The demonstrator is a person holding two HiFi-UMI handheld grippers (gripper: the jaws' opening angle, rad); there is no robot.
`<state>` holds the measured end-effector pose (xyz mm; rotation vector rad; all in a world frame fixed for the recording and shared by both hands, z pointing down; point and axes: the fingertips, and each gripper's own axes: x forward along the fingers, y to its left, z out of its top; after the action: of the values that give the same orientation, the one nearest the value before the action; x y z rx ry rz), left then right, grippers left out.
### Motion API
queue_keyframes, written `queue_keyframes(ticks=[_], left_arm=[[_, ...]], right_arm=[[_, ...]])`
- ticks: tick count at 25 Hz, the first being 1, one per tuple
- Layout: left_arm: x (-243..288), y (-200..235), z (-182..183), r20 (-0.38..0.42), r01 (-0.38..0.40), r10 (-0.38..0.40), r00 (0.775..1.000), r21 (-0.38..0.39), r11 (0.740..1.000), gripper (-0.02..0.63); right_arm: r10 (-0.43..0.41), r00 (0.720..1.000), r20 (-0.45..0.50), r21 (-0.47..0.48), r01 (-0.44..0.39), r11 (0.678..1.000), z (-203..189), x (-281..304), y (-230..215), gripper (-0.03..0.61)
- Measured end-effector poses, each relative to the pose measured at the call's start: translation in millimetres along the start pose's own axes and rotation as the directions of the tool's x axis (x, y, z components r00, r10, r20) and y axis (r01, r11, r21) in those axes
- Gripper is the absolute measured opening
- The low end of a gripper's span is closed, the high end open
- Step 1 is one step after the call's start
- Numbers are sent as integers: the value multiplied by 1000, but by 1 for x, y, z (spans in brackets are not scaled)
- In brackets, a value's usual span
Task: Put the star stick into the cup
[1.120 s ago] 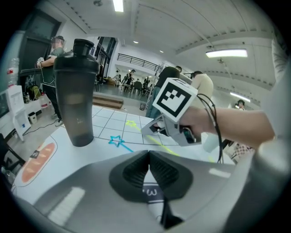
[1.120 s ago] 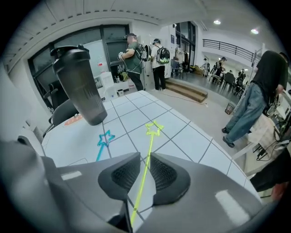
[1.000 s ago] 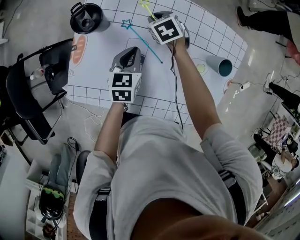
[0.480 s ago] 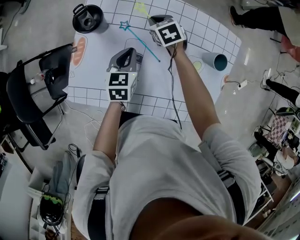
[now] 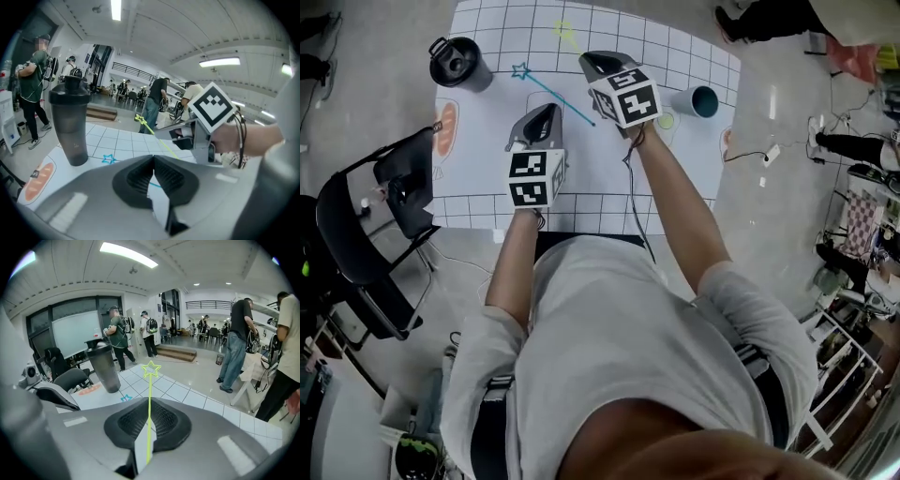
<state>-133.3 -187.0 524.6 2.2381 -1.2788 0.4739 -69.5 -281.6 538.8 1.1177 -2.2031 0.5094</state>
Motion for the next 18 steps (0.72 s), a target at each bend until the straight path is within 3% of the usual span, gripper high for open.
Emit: queue_keyframes(ticks=[6,18], left_arm=[[-7,-33,13,18,77,-78,997,54,996,3],[19,-113,39,30,187,-192,981,131,974,3]], right_arm=[[-36,990,134,128,19,992,8,-57,-6,14],[-142,946,290,266,63,962,-9,-153,-56,14]])
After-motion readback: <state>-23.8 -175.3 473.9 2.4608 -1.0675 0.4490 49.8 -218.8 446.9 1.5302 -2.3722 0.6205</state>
